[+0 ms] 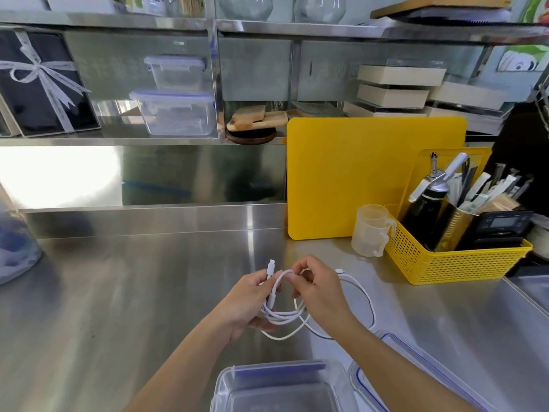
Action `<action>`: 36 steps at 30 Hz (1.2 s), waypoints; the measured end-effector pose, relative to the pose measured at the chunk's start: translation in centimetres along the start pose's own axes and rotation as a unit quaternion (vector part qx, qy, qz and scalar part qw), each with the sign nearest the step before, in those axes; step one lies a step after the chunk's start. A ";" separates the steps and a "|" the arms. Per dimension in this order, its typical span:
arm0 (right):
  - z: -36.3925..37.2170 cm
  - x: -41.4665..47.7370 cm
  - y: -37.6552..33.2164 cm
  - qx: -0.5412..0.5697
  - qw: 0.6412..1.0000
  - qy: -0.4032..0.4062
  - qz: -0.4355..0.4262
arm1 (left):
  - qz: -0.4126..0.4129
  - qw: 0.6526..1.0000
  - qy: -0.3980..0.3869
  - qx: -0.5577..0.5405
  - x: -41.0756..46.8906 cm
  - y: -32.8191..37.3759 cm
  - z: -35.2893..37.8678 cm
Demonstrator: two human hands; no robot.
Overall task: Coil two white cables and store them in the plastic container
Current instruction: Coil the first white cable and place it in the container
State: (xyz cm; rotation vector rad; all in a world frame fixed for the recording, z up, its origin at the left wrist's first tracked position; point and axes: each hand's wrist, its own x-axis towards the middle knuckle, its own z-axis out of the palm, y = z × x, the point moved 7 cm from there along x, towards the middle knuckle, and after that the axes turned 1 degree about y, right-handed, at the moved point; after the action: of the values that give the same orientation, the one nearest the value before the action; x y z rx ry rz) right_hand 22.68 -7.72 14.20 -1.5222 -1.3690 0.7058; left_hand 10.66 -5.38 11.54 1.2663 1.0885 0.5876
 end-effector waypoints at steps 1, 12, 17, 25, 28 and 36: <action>0.1 -0.2 0.1 0.014 1.000 -0.001 0.018 | -0.004 1.000 0.000 0.003 0.0 -0.2 -0.1; 1.0 -1.7 1.5 0.096 0.987 0.036 0.121 | 0.015 0.997 0.071 -0.037 0.1 -1.0 -1.8; 0.5 -2.1 1.1 0.167 0.974 0.080 0.131 | 0.049 0.992 0.049 -0.106 -0.6 -0.6 -1.0; 0.2 -3.0 1.6 0.143 0.977 0.077 0.138 | 0.053 0.996 0.022 -0.062 -1.1 -1.2 -0.7; 0.3 -3.2 1.7 0.058 0.990 0.036 0.126 | 0.055 0.998 0.023 0.008 -1.6 -1.5 -0.8; 1.2 -4.8 2.5 -0.098 0.991 -0.037 0.083 | -0.005 0.990 0.040 0.132 -2.5 -3.7 -2.0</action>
State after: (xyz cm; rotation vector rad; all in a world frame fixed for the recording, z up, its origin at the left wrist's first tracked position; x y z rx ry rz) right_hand 21.68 -11.89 10.71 -1.7974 -1.4105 0.7545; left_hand 7.14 -7.57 8.99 1.4751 1.2701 0.5002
